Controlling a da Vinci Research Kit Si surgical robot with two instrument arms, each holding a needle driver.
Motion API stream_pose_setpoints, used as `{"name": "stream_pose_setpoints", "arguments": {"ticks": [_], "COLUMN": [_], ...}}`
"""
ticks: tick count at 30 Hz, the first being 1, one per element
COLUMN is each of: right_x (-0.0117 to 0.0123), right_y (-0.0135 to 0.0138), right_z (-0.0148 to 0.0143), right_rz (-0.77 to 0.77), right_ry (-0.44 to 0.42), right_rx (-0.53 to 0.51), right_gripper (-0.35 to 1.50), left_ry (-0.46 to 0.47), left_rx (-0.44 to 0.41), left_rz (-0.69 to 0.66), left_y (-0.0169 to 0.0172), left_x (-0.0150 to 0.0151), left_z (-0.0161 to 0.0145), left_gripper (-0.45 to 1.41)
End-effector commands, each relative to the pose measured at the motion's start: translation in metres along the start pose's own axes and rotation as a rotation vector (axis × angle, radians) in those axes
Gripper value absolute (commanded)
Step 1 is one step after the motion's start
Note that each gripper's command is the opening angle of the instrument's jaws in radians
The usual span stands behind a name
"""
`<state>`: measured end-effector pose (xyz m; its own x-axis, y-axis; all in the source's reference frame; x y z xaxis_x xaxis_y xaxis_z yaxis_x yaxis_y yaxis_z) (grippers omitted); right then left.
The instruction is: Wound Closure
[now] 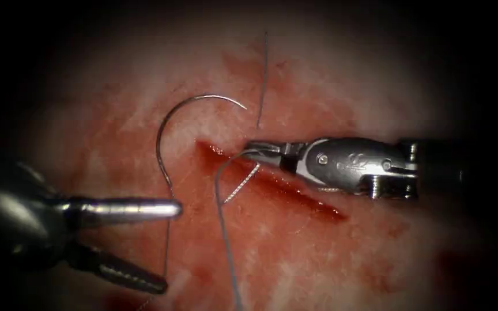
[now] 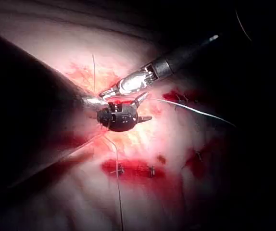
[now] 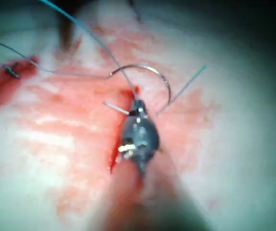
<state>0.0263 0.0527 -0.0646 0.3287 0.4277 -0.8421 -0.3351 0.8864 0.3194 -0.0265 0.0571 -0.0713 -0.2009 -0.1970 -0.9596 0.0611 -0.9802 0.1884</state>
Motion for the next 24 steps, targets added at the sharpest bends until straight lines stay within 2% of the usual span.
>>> {"name": "stream_pose_setpoints", "arguments": {"ticks": [1,9,15,17,19,20,21,24], "right_x": [-0.0004,-0.0003,-0.0003,-0.0003,-0.0002,-0.0002,-0.0002,-0.0002], "right_y": [-0.0003,-0.0006,-0.0008,-0.0008,-0.0009,-0.0009,-0.0008,-0.0008], "right_z": [0.0011,0.0012,0.0012,0.0013,0.0013,0.0013,0.0013,0.0013], "right_rz": [-0.003,-0.003,-0.004,-0.004,-0.004,-0.004,-0.004,-0.003], "right_ry": [0.002,0.004,0.001,0.002,0.002,0.002,0.002,0.002], "right_rx": [0.002,0.008,0.009,0.012,0.011,0.012,0.012,0.011], "right_gripper": [-0.35,-0.35,-0.35,-0.35,-0.35,-0.35,-0.35,-0.35], "left_ry": [0.001,-0.001,-0.005,-0.006,-0.009,-0.011,-0.014,-0.013], "left_rx": [-0.002,0.006,0.024,0.028,0.030,0.032,0.035,0.034], "left_rz": [-0.023,-0.047,-0.051,-0.051,-0.051,-0.015,0.028,0.035], "left_y": [0.0007,0.0015,0.0010,0.0010,0.0010,0.0011,0.0014,0.0015], "left_x": [-0.0002,0.0002,0.0001,0.0001,0.0001,0.0000,0.0001,0.0001], "left_z": [0.0012,0.0051,0.0049,0.0048,0.0048,0.0048,0.0048,0.0047], "left_gripper": [0.72,0.75,0.72,0.61,0.42,-0.20,-0.35,-0.35]}}
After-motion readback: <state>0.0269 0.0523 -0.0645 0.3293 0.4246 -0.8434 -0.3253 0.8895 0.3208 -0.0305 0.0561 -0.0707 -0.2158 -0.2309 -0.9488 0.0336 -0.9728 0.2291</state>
